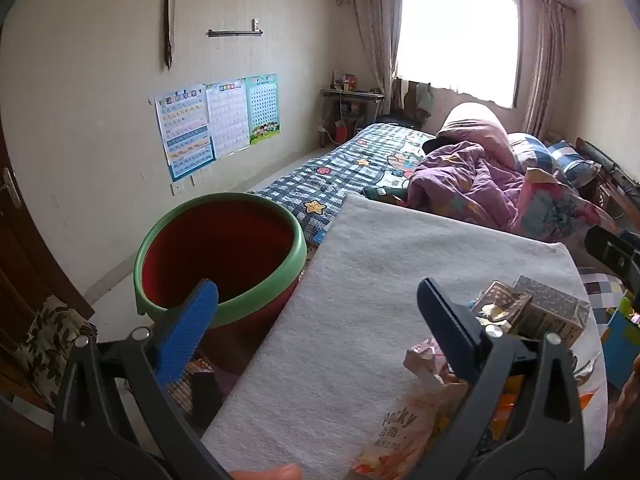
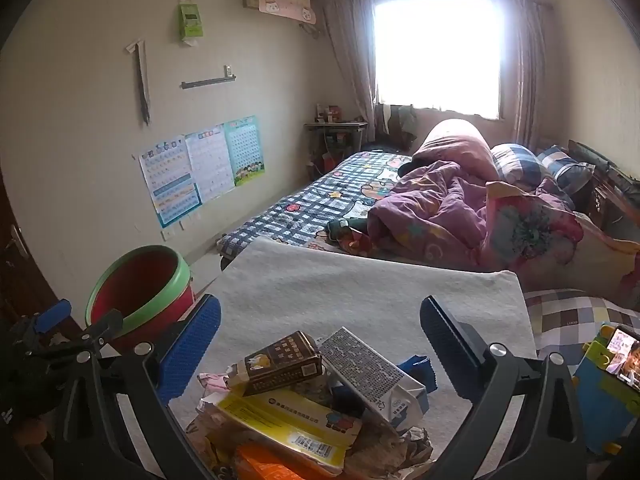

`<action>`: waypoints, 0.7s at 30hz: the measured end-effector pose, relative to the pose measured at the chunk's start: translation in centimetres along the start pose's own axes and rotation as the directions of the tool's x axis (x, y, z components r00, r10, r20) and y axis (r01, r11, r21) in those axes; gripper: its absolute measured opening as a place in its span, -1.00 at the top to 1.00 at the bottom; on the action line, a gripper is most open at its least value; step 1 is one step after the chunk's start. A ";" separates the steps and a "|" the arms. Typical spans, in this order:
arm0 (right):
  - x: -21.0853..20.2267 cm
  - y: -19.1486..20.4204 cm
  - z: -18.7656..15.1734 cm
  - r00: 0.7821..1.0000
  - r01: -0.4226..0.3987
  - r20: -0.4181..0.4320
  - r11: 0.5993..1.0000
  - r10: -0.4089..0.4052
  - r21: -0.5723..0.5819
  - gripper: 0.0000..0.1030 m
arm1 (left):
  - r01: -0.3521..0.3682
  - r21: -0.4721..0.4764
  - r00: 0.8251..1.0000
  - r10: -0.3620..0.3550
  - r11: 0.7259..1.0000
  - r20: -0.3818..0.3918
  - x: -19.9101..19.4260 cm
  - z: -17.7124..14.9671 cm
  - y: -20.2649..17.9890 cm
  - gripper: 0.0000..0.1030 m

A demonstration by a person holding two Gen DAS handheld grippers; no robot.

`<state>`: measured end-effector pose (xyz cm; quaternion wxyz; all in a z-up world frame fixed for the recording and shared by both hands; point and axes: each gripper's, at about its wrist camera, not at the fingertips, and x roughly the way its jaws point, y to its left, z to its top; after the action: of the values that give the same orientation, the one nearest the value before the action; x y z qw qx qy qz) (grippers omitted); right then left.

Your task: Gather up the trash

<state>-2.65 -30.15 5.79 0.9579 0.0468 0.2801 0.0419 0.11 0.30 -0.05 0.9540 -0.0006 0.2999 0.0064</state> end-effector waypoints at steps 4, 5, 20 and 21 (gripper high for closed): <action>0.0 -0.1 0.0 1.000 0.003 0.002 1.000 -0.003 -0.002 -0.86 | -0.007 0.003 1.000 0.007 1.000 -0.002 0.1 -0.1 0.0 -0.89; -0.1 -0.2 0.0 1.000 0.008 0.006 1.000 -0.008 -0.005 -0.86 | -0.008 0.001 1.000 0.008 1.000 -0.002 0.1 -0.1 0.1 -0.89; -1.0 0.4 0.1 0.999 0.021 0.044 0.999 -0.020 -0.027 -0.86 | -0.032 -0.051 0.999 0.033 0.998 0.028 -0.1 0.1 0.7 -0.90; -1.0 0.3 0.1 0.999 0.018 0.044 1.000 -0.017 -0.023 -0.86 | -0.032 -0.054 0.999 0.034 0.998 0.031 -0.2 0.1 0.7 -0.90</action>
<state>-3.45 -29.99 6.40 0.9647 0.0342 0.2587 0.0357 -0.03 1.02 0.14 0.9581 -0.0209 0.2841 0.0301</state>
